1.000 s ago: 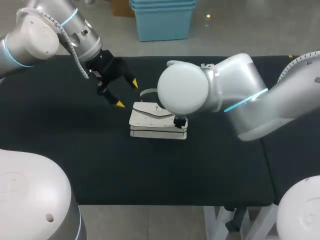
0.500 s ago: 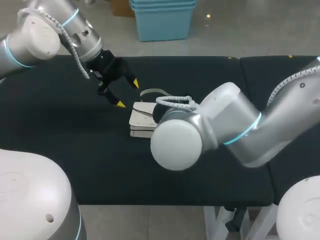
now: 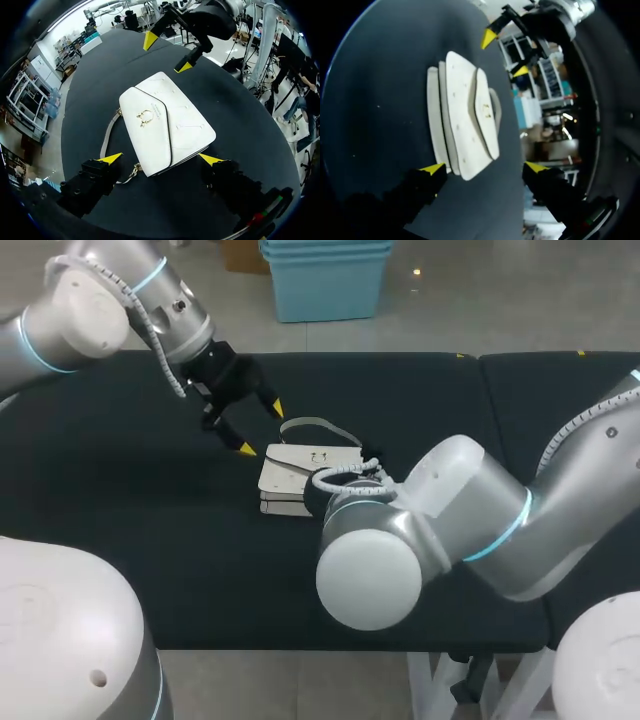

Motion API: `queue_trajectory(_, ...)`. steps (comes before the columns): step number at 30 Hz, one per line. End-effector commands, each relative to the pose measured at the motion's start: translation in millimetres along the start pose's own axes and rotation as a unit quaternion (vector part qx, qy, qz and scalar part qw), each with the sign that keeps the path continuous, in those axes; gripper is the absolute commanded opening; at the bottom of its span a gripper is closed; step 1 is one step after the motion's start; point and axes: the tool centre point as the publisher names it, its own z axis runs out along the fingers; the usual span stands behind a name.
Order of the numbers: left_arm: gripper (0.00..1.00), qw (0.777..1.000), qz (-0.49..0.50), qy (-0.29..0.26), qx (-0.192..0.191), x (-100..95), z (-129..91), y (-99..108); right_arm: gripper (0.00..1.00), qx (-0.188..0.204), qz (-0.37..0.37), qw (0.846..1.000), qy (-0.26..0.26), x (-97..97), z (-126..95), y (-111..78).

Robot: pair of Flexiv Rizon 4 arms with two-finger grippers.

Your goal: Pick up the bag, open it, inspect its contents, close it, and place it on the opposite side

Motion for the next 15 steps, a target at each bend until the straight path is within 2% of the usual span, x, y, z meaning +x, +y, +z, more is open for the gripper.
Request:
queue_trajectory(1,1.00,1.000,0.002,0.000,0.003,-1.8,1.2,-0.4,1.00,-0.007,-0.003,1.000,0.002,9.3,10.1,4.0)
queue_trajectory(3,1.00,1.000,0.004,-0.002,0.004,-1.8,0.2,-1.5,1.00,-0.012,-0.007,1.000,0.006,12.4,13.0,6.4)
queue_trajectory(4,1.00,1.000,0.004,-0.002,0.004,-1.7,-0.2,-1.7,0.96,-0.014,-0.008,1.000,0.007,13.7,14.2,7.6)
queue_trajectory(5,1.00,1.000,0.005,-0.002,0.004,-1.8,-0.4,-1.7,0.86,-0.015,-0.012,1.000,0.007,14.9,15.4,8.6)
queue_trajectory(9,1.00,1.000,0.005,-0.001,0.003,-2.7,0.1,0.4,0.70,-0.020,-0.018,1.000,0.011,17.0,18.2,11.6)
queue_trajectory(11,1.00,1.000,0.003,0.000,0.003,-3.0,0.8,1.5,0.56,-0.020,-0.020,1.000,0.014,16.8,19.7,12.1)
queue_trajectory(12,1.00,1.000,0.003,0.000,0.003,-3.1,1.3,2.1,0.53,-0.020,-0.022,0.999,0.016,17.1,20.7,12.3)
queue_trajectory(15,1.00,1.000,0.001,0.001,0.003,-3.3,1.9,3.2,0.55,-0.013,-0.029,0.999,0.027,21.4,26.4,11.2)
